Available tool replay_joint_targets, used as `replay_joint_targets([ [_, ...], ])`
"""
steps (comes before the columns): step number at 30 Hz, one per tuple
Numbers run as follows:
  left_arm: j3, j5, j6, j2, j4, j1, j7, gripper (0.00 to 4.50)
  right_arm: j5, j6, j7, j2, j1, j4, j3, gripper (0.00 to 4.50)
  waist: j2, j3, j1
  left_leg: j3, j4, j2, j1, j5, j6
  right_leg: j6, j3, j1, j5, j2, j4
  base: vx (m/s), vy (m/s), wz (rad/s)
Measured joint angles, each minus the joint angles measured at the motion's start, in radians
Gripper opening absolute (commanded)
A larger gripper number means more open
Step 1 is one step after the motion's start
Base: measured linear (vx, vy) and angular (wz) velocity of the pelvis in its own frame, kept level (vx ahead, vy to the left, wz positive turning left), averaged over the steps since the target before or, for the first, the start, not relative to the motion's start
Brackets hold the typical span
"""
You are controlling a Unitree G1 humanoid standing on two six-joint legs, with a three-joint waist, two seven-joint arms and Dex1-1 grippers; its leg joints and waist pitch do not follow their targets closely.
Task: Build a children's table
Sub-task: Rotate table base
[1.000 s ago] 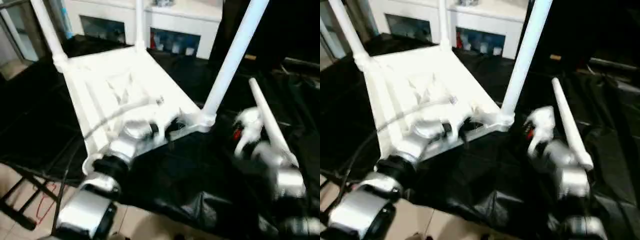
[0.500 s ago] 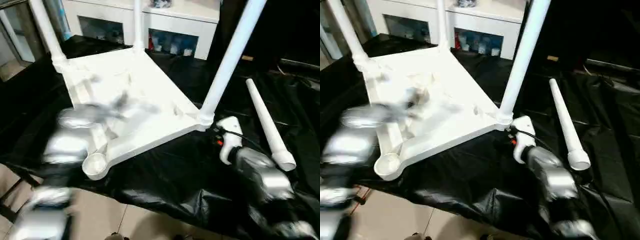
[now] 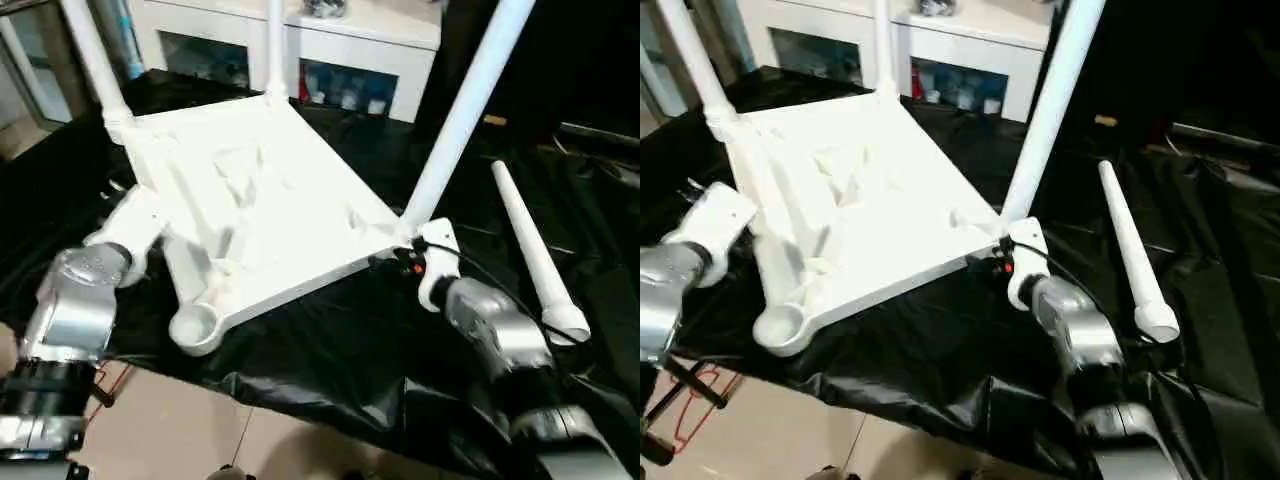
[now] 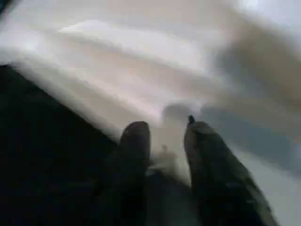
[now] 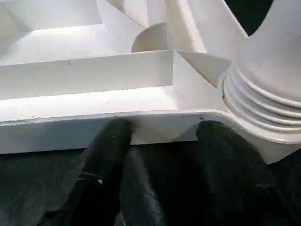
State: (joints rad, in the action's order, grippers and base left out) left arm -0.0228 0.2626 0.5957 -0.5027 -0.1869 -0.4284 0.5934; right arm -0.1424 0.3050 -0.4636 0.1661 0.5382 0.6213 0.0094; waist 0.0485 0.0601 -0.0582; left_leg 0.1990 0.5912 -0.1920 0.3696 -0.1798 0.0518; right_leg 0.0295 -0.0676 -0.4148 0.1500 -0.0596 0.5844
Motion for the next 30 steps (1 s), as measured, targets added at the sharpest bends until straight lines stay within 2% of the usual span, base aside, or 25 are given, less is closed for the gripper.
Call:
replay_joint_targets([
  [2, -0.05, -0.011, 0.012, -0.01, 0.016, 0.007, 0.064, 1.08, 0.006, -0.006, 0.003, -0.008, 0.01, 0.02, 0.0, 2.1, 0.0, 0.0, 0.002, 0.0, 0.0, 0.0, 0.0, 0.0, 0.0, 0.0, 0.0, 0.0, 0.0, 0.0, 0.001, 0.0, 0.0, 0.0],
  [6, -0.097, -0.03, 0.025, -0.05, 0.04, 0.01, 0.155, 0.96, 0.019, -0.013, 0.007, -0.009, 0.015, 0.041, 0.0, 1.78, 0.0, 0.0, 0.001, 0.0, 0.0, 0.0, 0.0, 0.0, 0.001, -0.001, 0.0, -0.002, 0.001, 0.0, 0.006, 0.0, 0.0, 0.0],
  [7, -0.113, -0.034, 0.035, -0.069, 0.052, 0.011, 0.189, 0.6, 0.019, -0.017, 0.007, -0.009, 0.02, 0.053, 0.0, 1.64, 0.0, 0.0, 0.001, 0.0, 0.0, 0.0, -0.001, 0.0, 0.001, -0.001, 0.0, -0.003, 0.001, 0.0, 0.008, 0.0, 0.0, 0.0],
  [11, -0.163, -0.051, 0.053, -0.111, 0.075, 0.024, 0.291, 0.62, 0.021, -0.033, 0.006, -0.01, 0.031, 0.074, 0.002, 1.34, 0.0, 0.0, 0.002, 0.0, 0.0, 0.0, -0.001, 0.001, 0.002, 0.0, 0.001, -0.003, 0.001, 0.0, 0.009, 0.0, 0.0, 0.0],
  [12, -0.175, -0.051, 0.054, -0.122, 0.086, 0.025, 0.312, 0.27, 0.023, -0.035, 0.006, -0.01, 0.038, 0.086, 0.002, 1.19, 0.0, 0.0, 0.003, 0.0, 0.0, 0.0, -0.002, 0.001, 0.002, 0.0, 0.001, -0.002, 0.001, 0.0, 0.009, 0.0, 0.0, 0.0],
  [14, -0.189, -0.069, 0.06, -0.129, 0.1, 0.025, 0.352, 0.15, 0.029, -0.042, 0.005, -0.01, 0.043, 0.095, 0.001, 1.08, -0.001, 0.0, 0.006, 0.0, 0.0, 0.0, -0.002, 0.001, 0.002, 0.0, 0.001, -0.002, 0.001, 0.0, 0.009, 0.0, 0.0, 0.0],
  [16, -0.197, -0.112, 0.073, -0.1, 0.114, 0.025, 0.388, 0.16, 0.033, -0.048, 0.005, -0.007, 0.044, 0.108, 0.0, 0.83, 0.0, 0.0, 0.005, 0.0, 0.0, 0.0, -0.002, 0.001, 0.002, 0.0, 0.002, -0.002, 0.001, 0.0, 0.009, 0.0, 0.0, 0.0],
  [19, -0.216, -0.154, 0.074, -0.064, 0.129, 0.024, 0.422, 0.02, 0.035, -0.054, 0.003, -0.009, 0.047, 0.124, 0.0, 0.7, -0.001, 0.0, 0.005, 0.0, 0.0, 0.0, -0.002, 0.001, 0.002, 0.0, 0.002, -0.002, 0.001, 0.0, 0.01, 0.0, 0.0, 0.0],
  [21, -0.225, -0.17, 0.076, -0.026, 0.129, 0.017, 0.431, 0.0, 0.037, -0.057, 0.002, -0.006, 0.049, 0.13, -0.001, 0.43, -0.001, 0.0, 0.005, 0.0, 0.0, 0.0, -0.002, 0.001, 0.002, 0.0, 0.001, -0.002, 0.001, 0.0, 0.01, 0.0, 0.0, 0.0],
  [24, -0.262, -0.185, 0.071, 0.032, 0.106, -0.017, 0.437, 0.0, 0.04, -0.065, 0.004, 0.002, 0.051, 0.135, -0.003, 0.26, -0.001, 0.0, 0.004, 0.0, 0.001, 0.0, -0.002, 0.001, 0.002, 0.0, 0.001, -0.002, 0.001, 0.0, 0.01, 0.0, 0.0, 0.0],
  [26, -0.287, -0.185, 0.037, 0.08, 0.063, -0.049, 0.426, 0.0, 0.04, -0.068, 0.007, 0.004, 0.051, 0.136, -0.006, 0.06, -0.001, 0.0, 0.005, 0.0, 0.001, 0.0, -0.002, 0.001, 0.002, 0.0, 0.001, -0.002, 0.001, 0.0, 0.01, 0.0, 0.0, 0.0],
  [30, -0.3, -0.168, -0.086, 0.195, -0.087, -0.118, 0.325, 0.0, 0.04, -0.069, 0.018, 0.003, 0.051, 0.127, -0.012, 0.06, -0.002, 0.001, 0.006, 0.0, 0.003, 0.0, -0.001, 0.002, 0.002, 0.0, 0.001, -0.002, 0.0, 0.0, 0.01, 0.0, 0.0, 0.0],
])
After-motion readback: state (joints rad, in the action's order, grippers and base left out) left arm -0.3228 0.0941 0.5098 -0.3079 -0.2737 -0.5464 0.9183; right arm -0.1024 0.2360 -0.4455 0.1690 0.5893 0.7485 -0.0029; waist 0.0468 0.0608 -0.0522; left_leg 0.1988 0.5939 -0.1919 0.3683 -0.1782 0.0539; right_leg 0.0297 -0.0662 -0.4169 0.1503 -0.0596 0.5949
